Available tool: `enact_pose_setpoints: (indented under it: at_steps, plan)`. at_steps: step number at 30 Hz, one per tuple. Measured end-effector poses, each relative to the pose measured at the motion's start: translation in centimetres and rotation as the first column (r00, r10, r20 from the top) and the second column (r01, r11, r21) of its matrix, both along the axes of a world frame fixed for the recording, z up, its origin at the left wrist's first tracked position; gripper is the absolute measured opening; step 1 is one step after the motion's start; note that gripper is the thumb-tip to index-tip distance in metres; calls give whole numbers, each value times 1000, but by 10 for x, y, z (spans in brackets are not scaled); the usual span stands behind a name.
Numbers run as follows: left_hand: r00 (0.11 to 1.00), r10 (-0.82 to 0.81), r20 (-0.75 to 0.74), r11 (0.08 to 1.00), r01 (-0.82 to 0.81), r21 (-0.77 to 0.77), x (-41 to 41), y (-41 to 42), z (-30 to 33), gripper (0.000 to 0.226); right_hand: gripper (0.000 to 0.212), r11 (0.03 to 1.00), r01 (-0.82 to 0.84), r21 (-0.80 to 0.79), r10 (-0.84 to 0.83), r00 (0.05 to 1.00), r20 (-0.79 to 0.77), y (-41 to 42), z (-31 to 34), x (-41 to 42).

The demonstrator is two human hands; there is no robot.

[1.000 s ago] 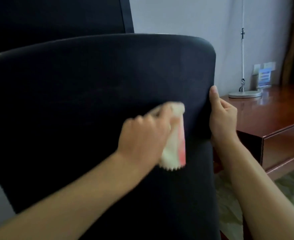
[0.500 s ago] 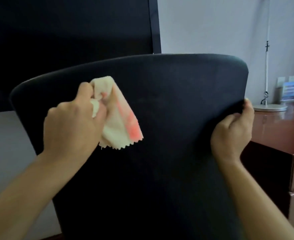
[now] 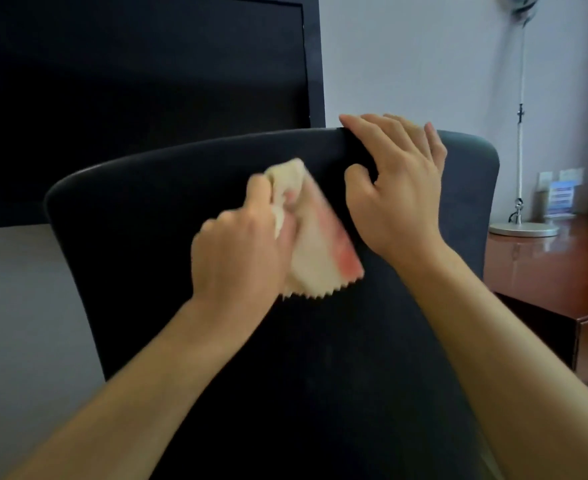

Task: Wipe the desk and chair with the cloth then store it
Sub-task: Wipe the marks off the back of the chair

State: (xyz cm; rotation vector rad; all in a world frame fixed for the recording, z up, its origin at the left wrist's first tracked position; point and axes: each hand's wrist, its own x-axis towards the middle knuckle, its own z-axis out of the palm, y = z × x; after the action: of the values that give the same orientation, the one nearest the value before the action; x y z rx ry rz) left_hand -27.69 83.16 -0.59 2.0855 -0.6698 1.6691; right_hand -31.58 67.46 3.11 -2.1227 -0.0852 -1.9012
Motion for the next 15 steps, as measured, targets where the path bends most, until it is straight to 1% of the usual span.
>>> enact_pose_setpoints:
  at_steps: [1, 2, 4, 6, 7, 9, 11, 13, 15]
  plan:
    - [999, 51, 11, 998, -51, -20, -1, -14, 12, 29, 58, 998, -60, 22, 61, 998, -20, -2, 3, -4]
    - [995, 102, 11, 995, -102, 2, -4, -31, 14, 27, 59, 993, -113, 46, 115, 992, -43, -6, 7, -8]
    - [992, 129, 2, 978, -127, 168, -11, -76, -5, 25, 60, 981, -182, 62, 186, 980, -74, -17, 11, -17]
    - [996, 67, -58, 945, -45, 325, -14, -110, -45, 31, 61, 974, -226, 22, 227, 969, -102, -28, 8, -25]
    - [993, 41, -112, 927, 4, 374, -16, -117, -60, 33, 62, 972, -235, 1, 233, 965, -121, -32, 7, -27]
    - [986, 45, -161, 901, 30, 433, -21, -116, -76, 38, 62, 976, -218, -5, 214, 961, -174, -40, 10, -34]
    - [983, 69, -168, 889, 16, 458, -19, -93, -76, 45, 61, 979, -203, 20, 202, 955, -215, -43, 15, -37]
    - [985, 81, -151, 907, -11, 420, -13, -55, -64, 46, 60, 975, -220, 33, 222, 953, -205, -46, 14, -37]
    - [993, 116, -20, 945, -104, 310, -8, -14, -37, 39, 60, 970, -241, 32, 243, 959, -149, -45, 9, -32]
